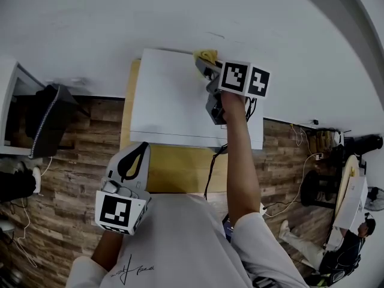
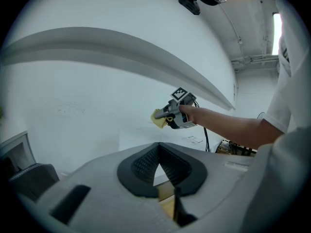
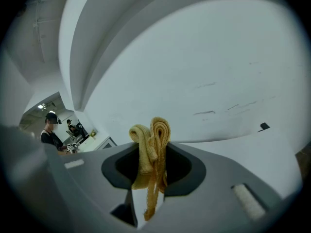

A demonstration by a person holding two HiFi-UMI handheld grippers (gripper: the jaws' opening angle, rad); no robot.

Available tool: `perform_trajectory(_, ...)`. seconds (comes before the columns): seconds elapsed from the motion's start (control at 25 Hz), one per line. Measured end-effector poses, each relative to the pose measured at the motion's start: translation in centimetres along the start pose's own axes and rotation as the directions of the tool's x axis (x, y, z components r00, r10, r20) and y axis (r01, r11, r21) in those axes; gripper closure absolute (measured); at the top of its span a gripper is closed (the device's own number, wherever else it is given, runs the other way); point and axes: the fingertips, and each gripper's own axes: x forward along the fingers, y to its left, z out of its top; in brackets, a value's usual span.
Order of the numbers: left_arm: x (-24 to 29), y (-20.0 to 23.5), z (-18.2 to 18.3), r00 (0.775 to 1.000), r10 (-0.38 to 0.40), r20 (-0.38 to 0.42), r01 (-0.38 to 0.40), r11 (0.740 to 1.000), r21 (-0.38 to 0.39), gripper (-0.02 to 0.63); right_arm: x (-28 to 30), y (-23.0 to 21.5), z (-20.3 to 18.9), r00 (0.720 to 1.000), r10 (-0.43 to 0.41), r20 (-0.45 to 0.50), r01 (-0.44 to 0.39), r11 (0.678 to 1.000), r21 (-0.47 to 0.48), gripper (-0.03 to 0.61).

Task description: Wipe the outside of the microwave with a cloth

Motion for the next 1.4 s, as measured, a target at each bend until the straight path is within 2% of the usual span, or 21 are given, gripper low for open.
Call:
perform_trajectory(0.36,1.2,-2.0,0.0,0.999,-0.048,-0.015,0.049,0.999,0.015,0.623,-7.6,-10.3,0.9,0.979,-0.200,0.034,0.200,0.980,0.015,0.456)
perform_trajectory(0.8,1.8,-2.1,-0.3,0.998,-0.047,-0.028,0.047,0.999,0.011,0.623,-12.2,-19.1,-0.5,0.918,-0.397,-0.018,0.396,0.917,-0.044,0.454)
perform_trajectory(1.0,1.8,-2.1,0.2,0.998,-0.065,-0.015,0.065,0.998,-0.020,0.623,-12.5,-20.9,-1.5,0.885,-0.462,-0.053,0.456,0.884,-0.103,0.454)
perform_trajectory(1.2,1.6,-1.9,0.3,0.998,-0.063,-0.016,0.062,0.998,-0.014,0.623,-12.0,-20.9,-2.2,0.852,-0.519,-0.069,0.500,0.846,-0.185,0.454)
perform_trajectory(1.4,1.2,-2.4,0.0,0.996,-0.082,-0.024,0.082,0.997,-0.001,0.623,-11.9,-20.6,-2.6,0.837,-0.545,-0.058,0.527,0.830,-0.183,0.454)
